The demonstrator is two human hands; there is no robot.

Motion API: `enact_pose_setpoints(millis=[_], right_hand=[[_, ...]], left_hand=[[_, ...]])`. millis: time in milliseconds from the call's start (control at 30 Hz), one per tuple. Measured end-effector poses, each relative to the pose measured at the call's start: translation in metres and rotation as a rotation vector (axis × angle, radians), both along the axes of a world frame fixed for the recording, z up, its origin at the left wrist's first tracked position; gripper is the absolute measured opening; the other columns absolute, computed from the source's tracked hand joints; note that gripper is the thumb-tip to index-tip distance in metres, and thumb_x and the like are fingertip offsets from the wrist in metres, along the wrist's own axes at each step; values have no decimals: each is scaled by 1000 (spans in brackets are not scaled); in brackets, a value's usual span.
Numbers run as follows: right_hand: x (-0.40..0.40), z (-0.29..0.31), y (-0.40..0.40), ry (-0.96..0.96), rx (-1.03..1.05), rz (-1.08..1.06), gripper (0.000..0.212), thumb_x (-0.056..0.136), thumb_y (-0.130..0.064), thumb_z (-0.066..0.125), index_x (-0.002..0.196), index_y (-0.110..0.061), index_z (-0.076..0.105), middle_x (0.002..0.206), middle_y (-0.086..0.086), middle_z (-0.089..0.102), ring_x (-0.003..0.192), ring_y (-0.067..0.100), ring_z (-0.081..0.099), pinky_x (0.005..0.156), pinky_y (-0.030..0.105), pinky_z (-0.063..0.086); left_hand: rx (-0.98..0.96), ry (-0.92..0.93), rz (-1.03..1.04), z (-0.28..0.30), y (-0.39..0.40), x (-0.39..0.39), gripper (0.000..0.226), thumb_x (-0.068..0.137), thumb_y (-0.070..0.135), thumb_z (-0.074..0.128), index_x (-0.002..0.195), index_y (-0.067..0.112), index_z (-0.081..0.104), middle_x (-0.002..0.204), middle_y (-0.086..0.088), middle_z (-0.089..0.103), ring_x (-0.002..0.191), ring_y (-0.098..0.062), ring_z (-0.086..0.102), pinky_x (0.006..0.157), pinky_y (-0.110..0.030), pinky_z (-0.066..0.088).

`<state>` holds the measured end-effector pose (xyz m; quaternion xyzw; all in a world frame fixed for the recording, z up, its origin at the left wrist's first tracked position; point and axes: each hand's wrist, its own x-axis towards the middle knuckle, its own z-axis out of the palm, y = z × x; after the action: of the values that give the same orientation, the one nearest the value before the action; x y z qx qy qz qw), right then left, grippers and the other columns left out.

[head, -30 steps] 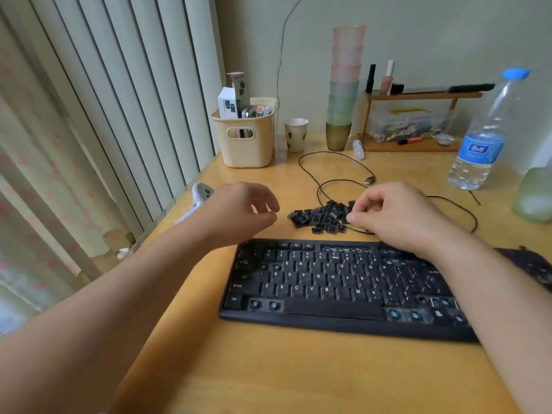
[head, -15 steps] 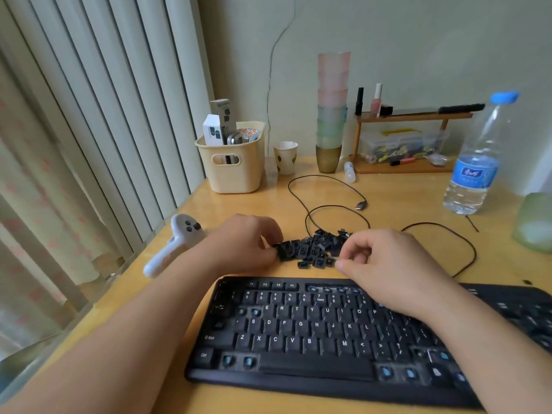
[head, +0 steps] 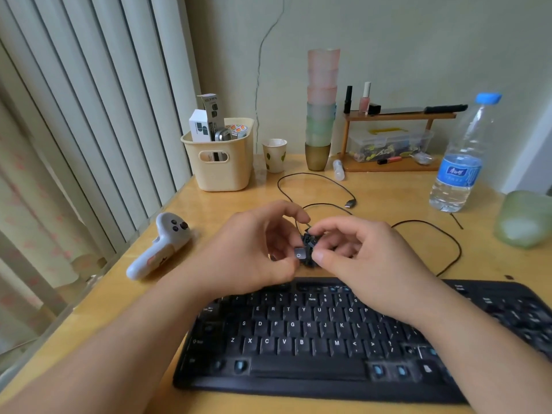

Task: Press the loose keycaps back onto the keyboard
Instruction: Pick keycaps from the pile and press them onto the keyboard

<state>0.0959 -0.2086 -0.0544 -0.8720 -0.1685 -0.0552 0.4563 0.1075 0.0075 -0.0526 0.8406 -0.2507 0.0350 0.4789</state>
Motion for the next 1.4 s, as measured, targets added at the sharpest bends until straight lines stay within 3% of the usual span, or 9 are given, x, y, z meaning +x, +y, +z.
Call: enact_pose_setpoints(millis=[167, 367, 600, 700, 800, 867, 1067, 1267, 1400], right_hand=[[-1, 0, -1, 61, 251, 130, 24, 92, -10, 75, 95, -34, 77, 89, -1, 76, 83, 23, 72, 85, 44, 62], [0, 1, -4, 112, 386, 125, 22, 92, 1, 71, 100, -19, 76, 85, 6, 77, 75, 18, 72, 70, 22, 57], [1, -2, -2, 84, 368, 127, 26, 93, -2, 72, 92, -26, 79, 84, 3, 77, 76, 17, 73, 70, 22, 57], [1, -1, -4, 67, 346, 138, 30, 93, -1, 72, 95, -30, 80, 85, 4, 76, 77, 18, 73, 72, 24, 58], [1, -2, -7, 42, 223, 123, 35, 94, -9, 73, 102, -42, 79, 85, 0, 77, 84, 15, 75, 84, 39, 62], [1, -4, -7, 17, 137, 99, 36, 93, -15, 75, 105, -48, 77, 86, -5, 77, 85, 14, 75, 89, 47, 60], [-4, -1, -4, -61, 90, 56, 28, 90, -14, 78, 102, -40, 77, 85, -15, 74, 78, 6, 74, 82, 34, 62], [-6, -2, -1, -140, -11, 51, 31, 88, -20, 80, 96, -49, 75, 86, -21, 73, 77, 4, 72, 77, 23, 60], [-8, -5, 5, -224, -86, 3, 26, 86, -23, 82, 105, -41, 79, 77, -22, 71, 79, -3, 68, 74, 15, 56]], left_hand=[[-198, 92, -72, 1, -12, -5, 52, 82, -15, 74, 122, 14, 58, 91, -8, 67, 78, -22, 65, 76, -31, 57], [-331, 221, -111, 2, -11, -5, 55, 83, -20, 72, 125, 11, 55, 95, -10, 68, 86, -23, 67, 76, -27, 57], [-205, 197, -60, 5, -9, -7, 38, 81, -3, 84, 112, 7, 64, 93, -16, 68, 82, -19, 67, 81, -34, 59], [-219, 218, -45, 6, -8, -6, 38, 83, 0, 82, 115, 8, 62, 93, -11, 72, 84, -19, 69, 78, -30, 59], [-220, 219, -30, 7, -6, -4, 37, 87, 3, 78, 118, 11, 59, 95, -10, 76, 87, -21, 71, 77, -26, 57], [-201, 215, -22, 7, -5, -3, 35, 89, 5, 77, 119, 13, 59, 97, -10, 78, 90, -23, 72, 82, -32, 59], [-160, 225, -6, 7, -1, -1, 35, 91, 12, 77, 121, 17, 60, 98, -9, 78, 92, -24, 72, 97, -51, 56], [-123, 246, 0, 8, 2, -2, 36, 89, 27, 79, 121, 23, 62, 92, -8, 77, 81, -20, 66, 91, -59, 54], [-71, 221, 43, 8, 4, -1, 32, 91, 24, 80, 117, 27, 63, 92, -6, 78, 81, -23, 65, 91, -65, 52]])
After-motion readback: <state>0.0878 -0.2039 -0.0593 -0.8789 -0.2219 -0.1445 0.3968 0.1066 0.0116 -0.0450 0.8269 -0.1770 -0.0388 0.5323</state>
